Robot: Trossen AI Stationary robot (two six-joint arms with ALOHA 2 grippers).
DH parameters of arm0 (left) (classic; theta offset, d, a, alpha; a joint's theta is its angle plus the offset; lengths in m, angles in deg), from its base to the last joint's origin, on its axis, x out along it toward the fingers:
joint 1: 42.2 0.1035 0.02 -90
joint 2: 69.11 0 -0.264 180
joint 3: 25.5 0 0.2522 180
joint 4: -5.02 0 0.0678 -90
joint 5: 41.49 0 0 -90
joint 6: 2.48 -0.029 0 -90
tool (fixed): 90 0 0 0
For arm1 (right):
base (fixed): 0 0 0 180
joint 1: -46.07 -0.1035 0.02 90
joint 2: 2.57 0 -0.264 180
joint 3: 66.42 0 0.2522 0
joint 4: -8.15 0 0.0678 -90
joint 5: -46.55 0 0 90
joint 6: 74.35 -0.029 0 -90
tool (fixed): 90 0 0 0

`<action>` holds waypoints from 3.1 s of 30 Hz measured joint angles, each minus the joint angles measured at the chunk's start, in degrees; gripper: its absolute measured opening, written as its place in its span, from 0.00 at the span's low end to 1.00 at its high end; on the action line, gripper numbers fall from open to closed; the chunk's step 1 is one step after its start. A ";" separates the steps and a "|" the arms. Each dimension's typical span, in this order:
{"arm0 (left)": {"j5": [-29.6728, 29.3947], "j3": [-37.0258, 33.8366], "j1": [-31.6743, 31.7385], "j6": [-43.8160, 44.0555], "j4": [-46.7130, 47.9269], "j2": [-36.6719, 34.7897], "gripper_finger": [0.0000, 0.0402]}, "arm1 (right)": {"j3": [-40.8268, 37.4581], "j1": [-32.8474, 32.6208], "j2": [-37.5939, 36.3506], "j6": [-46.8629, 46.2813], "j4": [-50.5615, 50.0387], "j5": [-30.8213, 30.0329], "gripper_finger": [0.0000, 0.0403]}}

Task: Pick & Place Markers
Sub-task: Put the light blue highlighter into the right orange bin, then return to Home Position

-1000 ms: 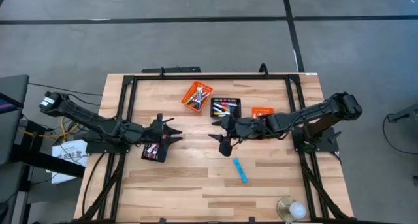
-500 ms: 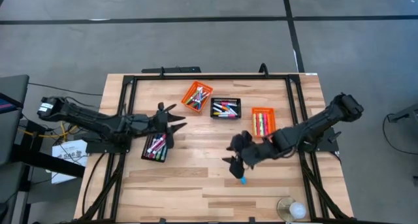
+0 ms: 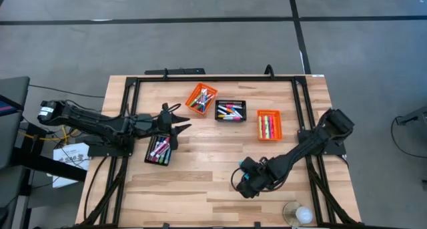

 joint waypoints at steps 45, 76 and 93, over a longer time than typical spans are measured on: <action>12.51 0.00 1.66 1.82 -0.07 -0.04 0.27 | 0.06 24.11 -8.24 51.92 15.43 -25.32 0.17; 12.41 -5.90 2.82 8.44 -1.77 -0.04 0.27 | -6.81 32.11 -10.79 0.04 -31.27 -13.04 0.29; 12.41 -5.90 2.82 7.78 -2.09 -0.04 0.27 | 2.54 28.39 -12.01 13.18 -31.50 -17.28 0.48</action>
